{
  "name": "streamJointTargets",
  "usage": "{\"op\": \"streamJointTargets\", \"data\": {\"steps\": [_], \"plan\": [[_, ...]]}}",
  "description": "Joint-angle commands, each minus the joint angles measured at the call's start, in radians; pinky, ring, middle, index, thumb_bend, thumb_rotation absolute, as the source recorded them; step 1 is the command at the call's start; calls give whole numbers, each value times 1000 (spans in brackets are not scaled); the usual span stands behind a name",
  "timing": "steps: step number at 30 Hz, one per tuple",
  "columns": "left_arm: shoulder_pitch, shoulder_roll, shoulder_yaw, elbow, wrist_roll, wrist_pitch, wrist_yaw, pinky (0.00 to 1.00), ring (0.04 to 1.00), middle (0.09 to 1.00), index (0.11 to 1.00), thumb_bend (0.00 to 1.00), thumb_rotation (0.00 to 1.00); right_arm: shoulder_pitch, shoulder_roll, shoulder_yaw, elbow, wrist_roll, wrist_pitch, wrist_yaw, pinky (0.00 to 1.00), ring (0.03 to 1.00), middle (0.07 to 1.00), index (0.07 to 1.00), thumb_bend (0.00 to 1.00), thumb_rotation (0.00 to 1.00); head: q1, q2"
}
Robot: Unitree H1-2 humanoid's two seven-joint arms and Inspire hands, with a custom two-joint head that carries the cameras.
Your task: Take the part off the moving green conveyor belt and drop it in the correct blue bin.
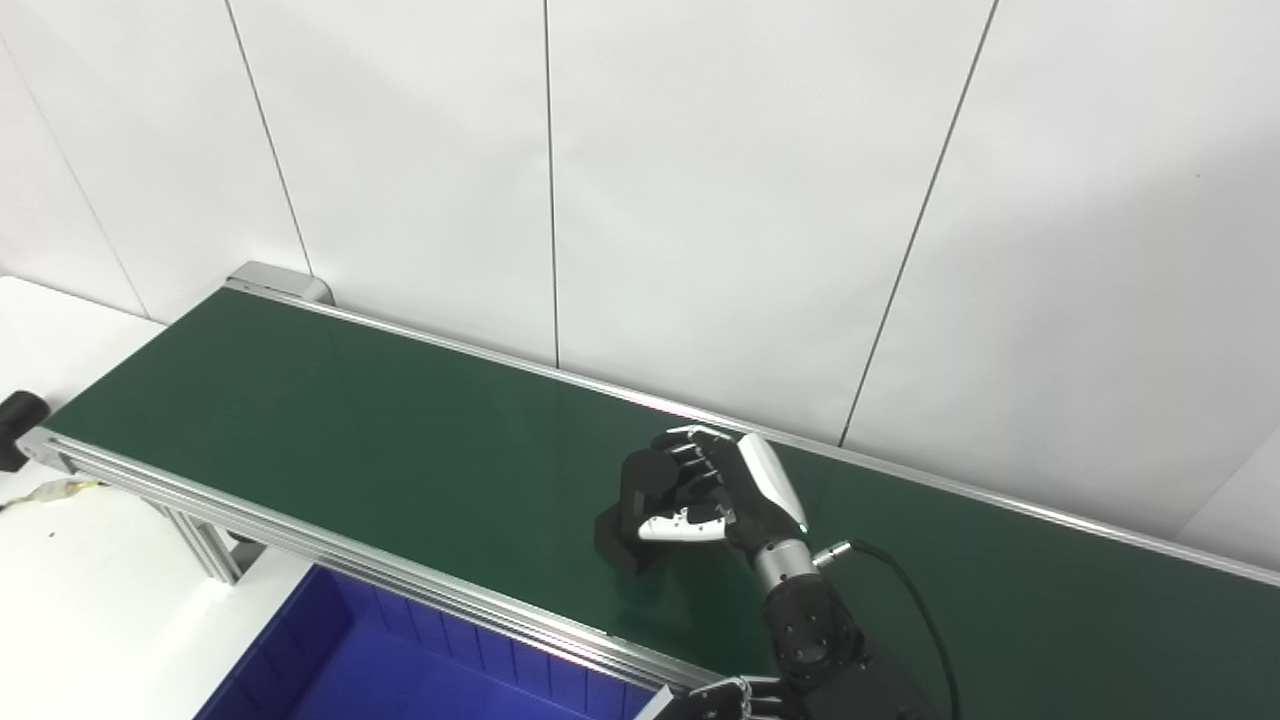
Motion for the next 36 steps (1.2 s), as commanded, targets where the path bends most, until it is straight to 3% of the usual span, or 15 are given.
{"op": "streamJointTargets", "data": {"steps": [1,13,22,25,36], "plan": [[-1,-2,-9,-32,-8,-41,-5,654,712,761,768,1000,168,-32,29,-4,-14,-5,-76,-48,472,452,483,510,521,1,0,0],[9,10,-11,-54,-5,-42,-3,637,701,760,775,971,211,-25,28,-25,-23,12,-118,-82,524,460,495,481,519,0,-15,7],[9,17,-9,-51,-31,-41,-14,652,717,769,772,961,194,2,17,-48,-87,39,-139,-71,468,445,496,488,520,0,-37,8],[10,20,-7,-50,-48,-41,-22,663,718,768,770,964,170,51,-9,-59,-225,41,-113,-45,466,446,496,492,520,0,-53,14],[19,46,4,-69,-97,-38,-56,694,735,771,784,958,168,267,-99,-125,-860,104,117,130,415,440,500,488,520,0,-156,54]]}}
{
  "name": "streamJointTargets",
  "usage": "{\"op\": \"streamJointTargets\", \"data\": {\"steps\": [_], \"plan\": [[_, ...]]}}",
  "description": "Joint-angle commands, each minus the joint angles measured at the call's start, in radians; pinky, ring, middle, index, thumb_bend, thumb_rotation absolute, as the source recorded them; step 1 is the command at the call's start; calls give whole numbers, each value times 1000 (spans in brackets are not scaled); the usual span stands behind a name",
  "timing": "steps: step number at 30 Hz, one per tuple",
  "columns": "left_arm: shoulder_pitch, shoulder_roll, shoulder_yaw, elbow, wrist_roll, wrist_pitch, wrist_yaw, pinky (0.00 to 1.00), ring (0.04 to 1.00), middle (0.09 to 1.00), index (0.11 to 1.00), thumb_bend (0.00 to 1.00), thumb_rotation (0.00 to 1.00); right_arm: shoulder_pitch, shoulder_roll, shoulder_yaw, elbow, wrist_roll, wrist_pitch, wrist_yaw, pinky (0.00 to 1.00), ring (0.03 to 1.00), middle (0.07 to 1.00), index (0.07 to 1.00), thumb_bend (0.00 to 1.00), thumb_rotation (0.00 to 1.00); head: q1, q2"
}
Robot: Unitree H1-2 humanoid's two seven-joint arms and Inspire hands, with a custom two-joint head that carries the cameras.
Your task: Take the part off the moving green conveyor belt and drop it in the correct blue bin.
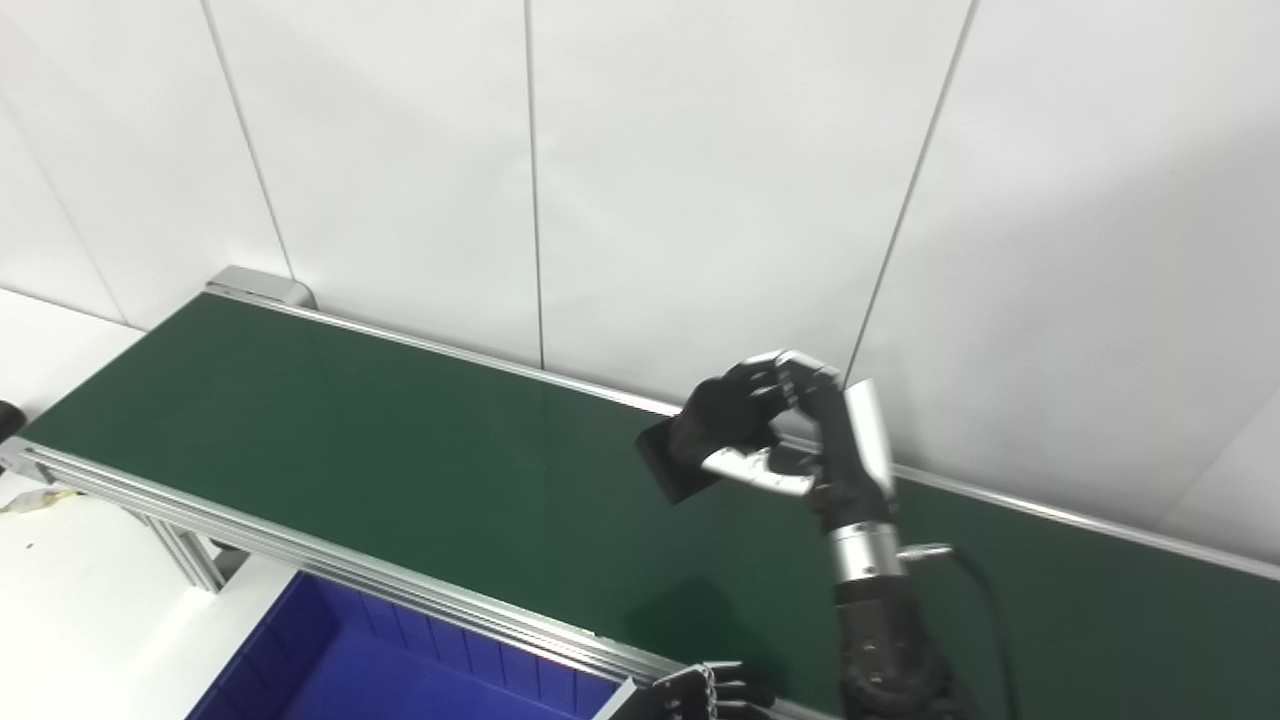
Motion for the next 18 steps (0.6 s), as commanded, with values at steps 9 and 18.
{"op": "streamJointTargets", "data": {"steps": [9,18], "plan": [[23,29,3,-80,-56,-29,-21,726,758,787,807,919,194,95,-6,-25,-399,30,166,101,399,437,506,485,520,0,-142,63],[37,76,15,-126,-110,-6,-39,747,773,801,826,891,221,222,-11,-15,-682,-35,298,129,372,425,505,506,518,0,-314,147]]}}
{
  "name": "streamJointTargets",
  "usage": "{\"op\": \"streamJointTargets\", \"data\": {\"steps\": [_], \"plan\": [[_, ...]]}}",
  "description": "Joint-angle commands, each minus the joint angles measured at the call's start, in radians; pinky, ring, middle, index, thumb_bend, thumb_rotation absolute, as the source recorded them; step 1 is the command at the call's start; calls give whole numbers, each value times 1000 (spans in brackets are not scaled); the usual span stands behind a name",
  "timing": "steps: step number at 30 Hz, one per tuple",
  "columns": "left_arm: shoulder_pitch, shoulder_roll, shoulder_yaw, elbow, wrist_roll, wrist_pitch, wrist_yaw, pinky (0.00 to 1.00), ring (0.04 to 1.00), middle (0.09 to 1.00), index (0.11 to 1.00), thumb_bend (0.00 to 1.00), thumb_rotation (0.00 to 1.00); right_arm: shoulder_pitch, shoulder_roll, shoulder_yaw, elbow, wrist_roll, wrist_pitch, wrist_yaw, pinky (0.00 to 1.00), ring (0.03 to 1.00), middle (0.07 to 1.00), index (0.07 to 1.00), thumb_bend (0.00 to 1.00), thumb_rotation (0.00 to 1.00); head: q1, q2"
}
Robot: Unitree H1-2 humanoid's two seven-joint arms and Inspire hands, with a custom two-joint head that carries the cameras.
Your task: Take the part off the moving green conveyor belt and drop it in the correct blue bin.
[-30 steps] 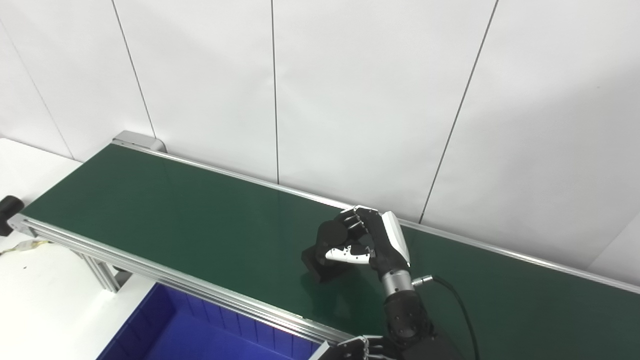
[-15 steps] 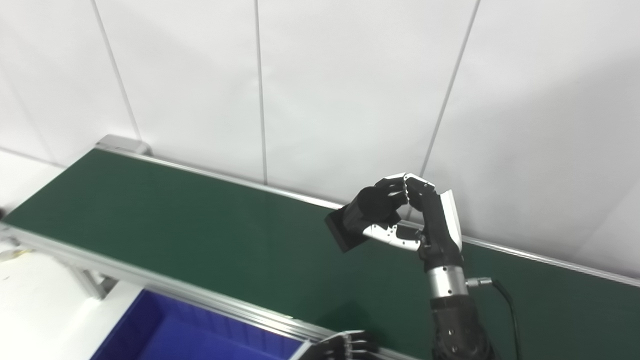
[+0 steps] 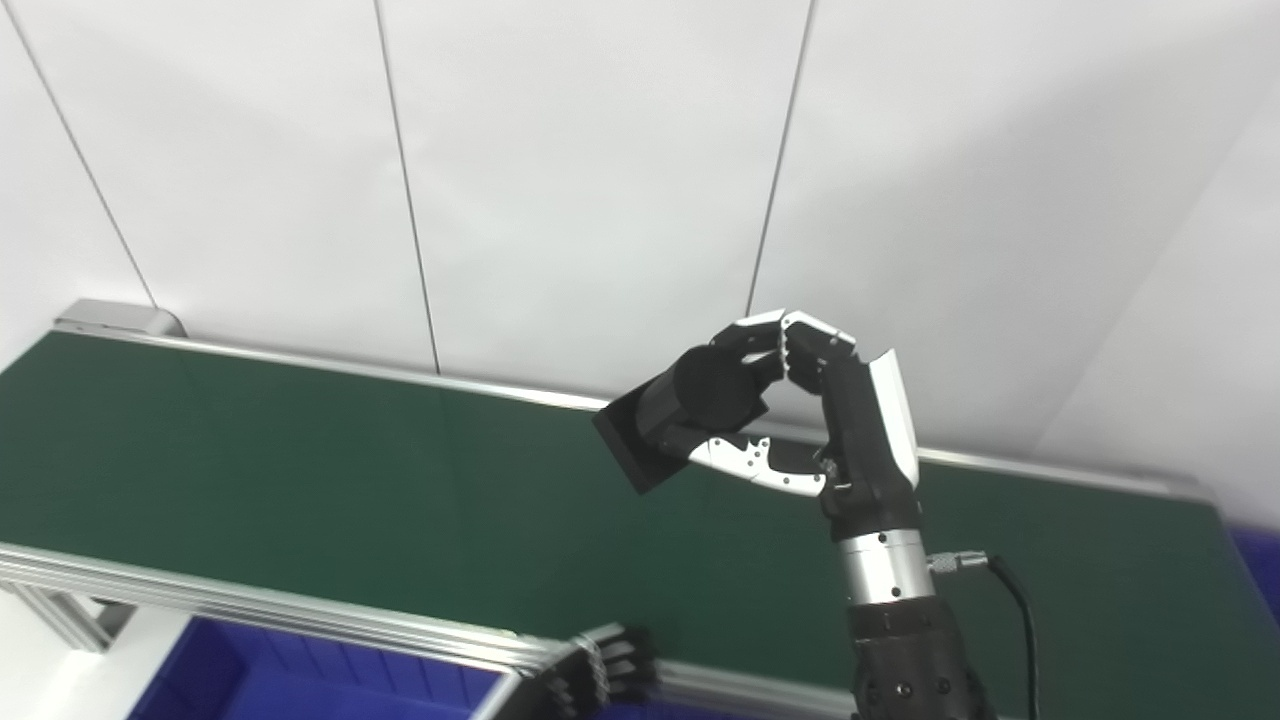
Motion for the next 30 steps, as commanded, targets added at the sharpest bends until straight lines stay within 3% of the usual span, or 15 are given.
{"op": "streamJointTargets", "data": {"steps": [1,11,16,23,30], "plan": [[-4,15,4,-39,-32,-10,-18,749,774,801,827,892,225,6,13,-3,-86,-3,18,5,369,424,505,506,518,0,-22,14],[-15,79,28,-65,-124,11,-58,749,769,796,820,894,241,190,13,-65,-321,-49,84,-6,367,425,513,496,518,0,-172,105],[-16,100,40,-93,-152,41,-67,746,765,789,814,902,242,304,4,-110,-395,-51,102,-13,376,428,510,499,518,0,-195,131],[-10,117,52,-134,-176,85,-81,749,766,788,817,916,256,449,0,-144,-412,-59,59,-44,408,447,501,486,520,0,-217,160],[1,129,62,-183,-185,131,-78,748,766,787,819,908,240,581,0,-166,-348,-94,-12,-124,375,426,503,498,519,0,-237,191]]}}
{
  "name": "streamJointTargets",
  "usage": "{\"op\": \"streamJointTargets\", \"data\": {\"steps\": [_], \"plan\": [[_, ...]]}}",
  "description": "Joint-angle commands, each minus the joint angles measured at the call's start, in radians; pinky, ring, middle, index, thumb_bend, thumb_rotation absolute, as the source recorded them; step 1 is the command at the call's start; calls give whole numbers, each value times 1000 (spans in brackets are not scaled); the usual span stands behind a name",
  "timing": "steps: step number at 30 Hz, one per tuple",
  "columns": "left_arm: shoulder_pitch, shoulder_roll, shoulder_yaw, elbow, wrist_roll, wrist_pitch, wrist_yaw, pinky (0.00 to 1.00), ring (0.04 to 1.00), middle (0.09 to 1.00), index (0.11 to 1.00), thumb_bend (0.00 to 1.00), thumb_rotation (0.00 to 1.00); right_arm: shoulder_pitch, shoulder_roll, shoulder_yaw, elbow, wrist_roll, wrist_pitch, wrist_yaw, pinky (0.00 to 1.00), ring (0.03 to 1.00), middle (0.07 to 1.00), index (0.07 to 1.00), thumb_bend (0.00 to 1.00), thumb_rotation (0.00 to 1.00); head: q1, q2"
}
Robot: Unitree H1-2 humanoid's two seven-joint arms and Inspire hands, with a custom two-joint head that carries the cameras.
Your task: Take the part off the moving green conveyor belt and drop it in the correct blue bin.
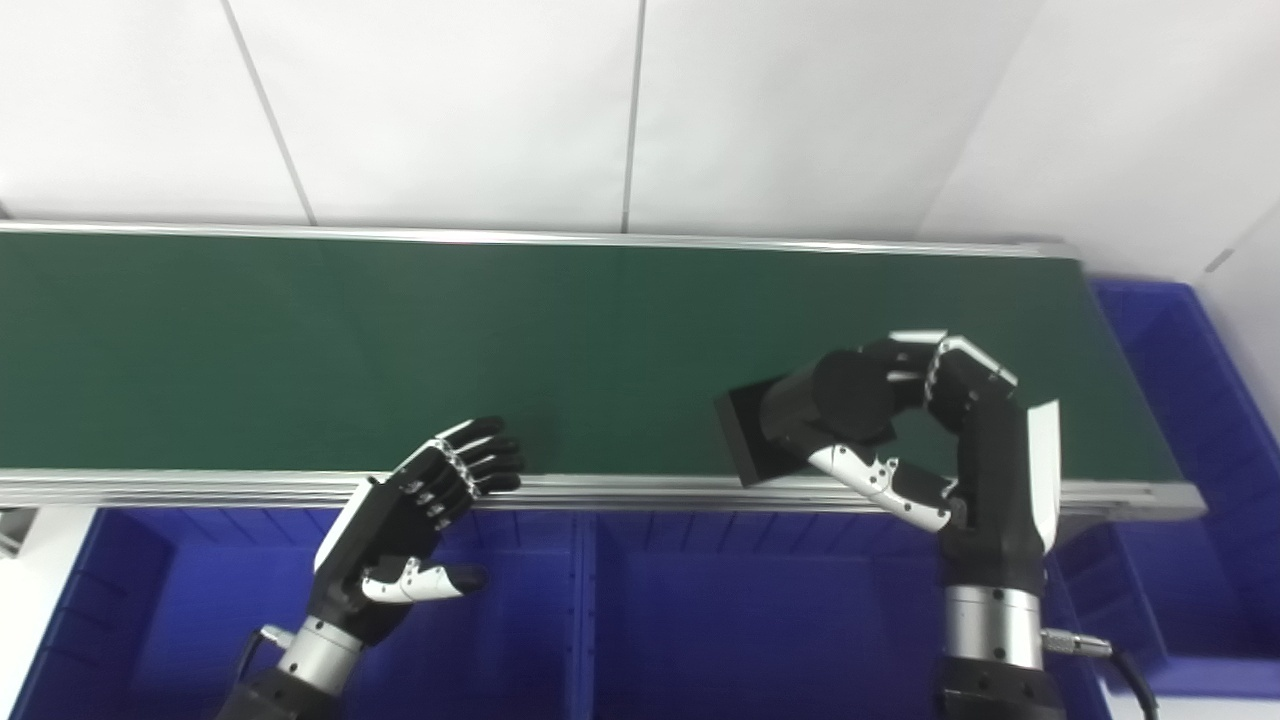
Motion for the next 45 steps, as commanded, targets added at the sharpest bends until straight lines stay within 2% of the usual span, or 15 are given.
{"op": "streamJointTargets", "data": {"steps": [1,7,12,15,25,35,41,44,45], "plan": [[-1,9,9,-41,-20,4,-10,748,765,787,818,907,238,28,6,0,-10,-19,-81,-40,363,420,505,506,518,0,1,1],[5,12,19,-74,-20,40,-4,747,768,785,815,908,232,130,20,-20,70,43,-139,-101,361,409,498,524,515,0,-9,19],[6,11,28,-88,-11,54,1,740,763,784,809,904,232,177,29,-37,136,64,-159,-139,367,406,490,528,516,0,-11,28],[8,9,32,-97,-10,66,3,736,758,781,806,912,233,188,28,-58,211,94,-185,-163,360,405,491,529,515,0,-10,34],[11,9,35,-118,-5,82,6,729,752,778,805,910,237,162,14,-107,409,126,-231,-210,410,434,503,498,519,0,-11,41],[14,8,33,-124,1,86,8,726,750,777,804,920,247,111,-14,-120,569,114,-269,-240,395,430,506,489,519,0,-3,42],[13,4,33,-115,1,80,3,731,753,778,805,920,243,100,-20,-119,592,122,-292,-252,386,425,505,506,518,0,0,39],[11,3,33,-111,-4,83,1,732,754,778,808,922,244,107,-20,-113,564,143,-267,-226,419,419,515,527,516,0,-1,37],[10,2,33,-111,-4,83,1,733,755,779,809,920,245,112,-26,-107,551,155,-252,-205,467,508,591,613,656,31,-1,36]]}}
